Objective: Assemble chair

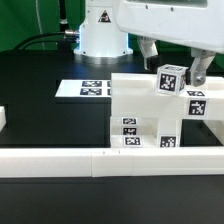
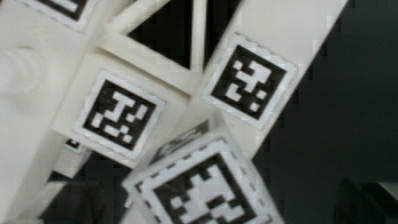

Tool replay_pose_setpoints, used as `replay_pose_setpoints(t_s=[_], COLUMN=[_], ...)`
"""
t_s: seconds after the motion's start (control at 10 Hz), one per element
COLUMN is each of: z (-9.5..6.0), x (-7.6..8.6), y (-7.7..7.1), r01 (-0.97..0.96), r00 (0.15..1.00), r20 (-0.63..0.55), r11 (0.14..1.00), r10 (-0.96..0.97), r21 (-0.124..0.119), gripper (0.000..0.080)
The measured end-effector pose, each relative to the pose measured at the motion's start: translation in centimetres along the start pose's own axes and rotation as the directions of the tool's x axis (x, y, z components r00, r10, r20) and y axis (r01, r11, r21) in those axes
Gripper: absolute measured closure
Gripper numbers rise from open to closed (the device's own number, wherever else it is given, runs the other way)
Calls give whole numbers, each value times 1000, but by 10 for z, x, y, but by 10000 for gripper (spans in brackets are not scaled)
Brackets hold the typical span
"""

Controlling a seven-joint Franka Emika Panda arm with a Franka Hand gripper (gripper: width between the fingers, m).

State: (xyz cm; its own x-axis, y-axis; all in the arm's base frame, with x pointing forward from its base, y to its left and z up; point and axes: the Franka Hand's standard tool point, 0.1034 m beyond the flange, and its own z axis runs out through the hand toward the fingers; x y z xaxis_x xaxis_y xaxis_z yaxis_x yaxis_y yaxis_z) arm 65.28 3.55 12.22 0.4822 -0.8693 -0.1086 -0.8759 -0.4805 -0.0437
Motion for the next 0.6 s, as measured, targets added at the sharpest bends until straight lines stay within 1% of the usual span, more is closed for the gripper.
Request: replay_pose_setpoints(t_s=[0.2, 0.4, 0.5, 0.6], z=[0, 0, 0, 1], x=[1, 1, 1, 1], y=[0, 1, 2, 3], r01=[118, 285, 368, 484], r00=[993, 959, 930, 874], r20=[-2, -2, -8, -17], r11=[993, 959, 929, 873], r10=[-118, -285, -369, -485], r21=[0, -1, -27, -57], gripper=[150, 150, 150, 150])
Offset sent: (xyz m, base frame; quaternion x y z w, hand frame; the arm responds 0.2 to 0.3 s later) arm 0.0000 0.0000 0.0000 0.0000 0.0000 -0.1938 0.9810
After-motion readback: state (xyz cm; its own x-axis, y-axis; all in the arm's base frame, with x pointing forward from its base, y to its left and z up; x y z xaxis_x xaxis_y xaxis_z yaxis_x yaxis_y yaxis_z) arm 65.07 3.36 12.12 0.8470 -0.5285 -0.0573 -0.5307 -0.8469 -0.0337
